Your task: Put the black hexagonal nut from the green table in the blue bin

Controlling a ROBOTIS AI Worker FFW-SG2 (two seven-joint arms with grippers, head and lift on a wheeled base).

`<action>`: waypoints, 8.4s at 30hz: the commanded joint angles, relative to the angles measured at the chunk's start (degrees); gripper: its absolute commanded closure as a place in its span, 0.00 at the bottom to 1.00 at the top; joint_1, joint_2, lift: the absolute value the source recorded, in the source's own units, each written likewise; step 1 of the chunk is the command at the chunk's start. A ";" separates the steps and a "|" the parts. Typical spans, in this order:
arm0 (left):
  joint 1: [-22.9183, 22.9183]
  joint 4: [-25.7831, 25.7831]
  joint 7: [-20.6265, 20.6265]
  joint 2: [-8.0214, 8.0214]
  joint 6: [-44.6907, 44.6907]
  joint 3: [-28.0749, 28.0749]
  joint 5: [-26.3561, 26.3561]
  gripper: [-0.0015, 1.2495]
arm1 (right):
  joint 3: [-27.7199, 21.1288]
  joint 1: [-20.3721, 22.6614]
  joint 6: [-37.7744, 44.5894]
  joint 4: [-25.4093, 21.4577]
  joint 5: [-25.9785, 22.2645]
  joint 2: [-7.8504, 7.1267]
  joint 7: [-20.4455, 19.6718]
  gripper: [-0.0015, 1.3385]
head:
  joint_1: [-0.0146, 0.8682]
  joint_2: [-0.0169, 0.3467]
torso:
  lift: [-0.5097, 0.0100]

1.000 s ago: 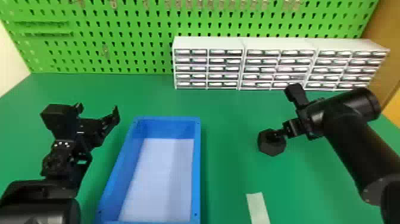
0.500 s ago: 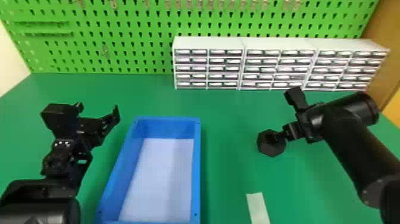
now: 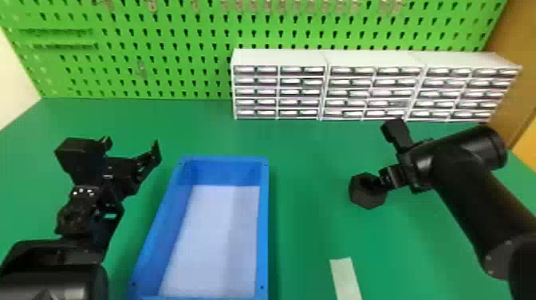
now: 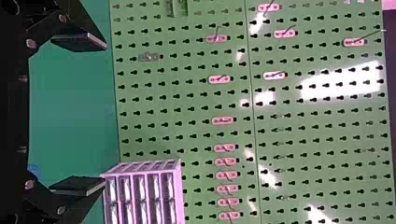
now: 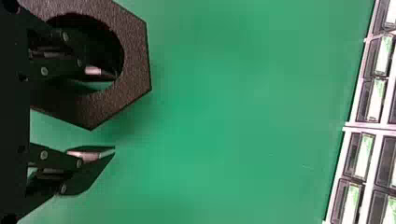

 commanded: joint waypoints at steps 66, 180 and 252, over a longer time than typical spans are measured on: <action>1.06 -0.70 -0.09 0.00 0.00 1.41 -0.19 0.20 | -10.46 16.26 9.76 -48.87 -9.55 3.42 9.59 0.72 | 0.79 0.19 | 0.79; 0.79 -0.88 0.00 0.09 0.35 0.71 -0.37 0.20 | 48.78 6.77 -4.31 -48.52 -44.62 -7.13 0.80 0.73 | 0.79 0.19 | 0.79; 0.53 -0.88 0.00 0.36 0.53 0.44 -0.28 0.20 | 13.98 17.67 -9.23 -54.14 -38.73 -1.85 3.61 0.07 | 0.79 0.19 | 0.79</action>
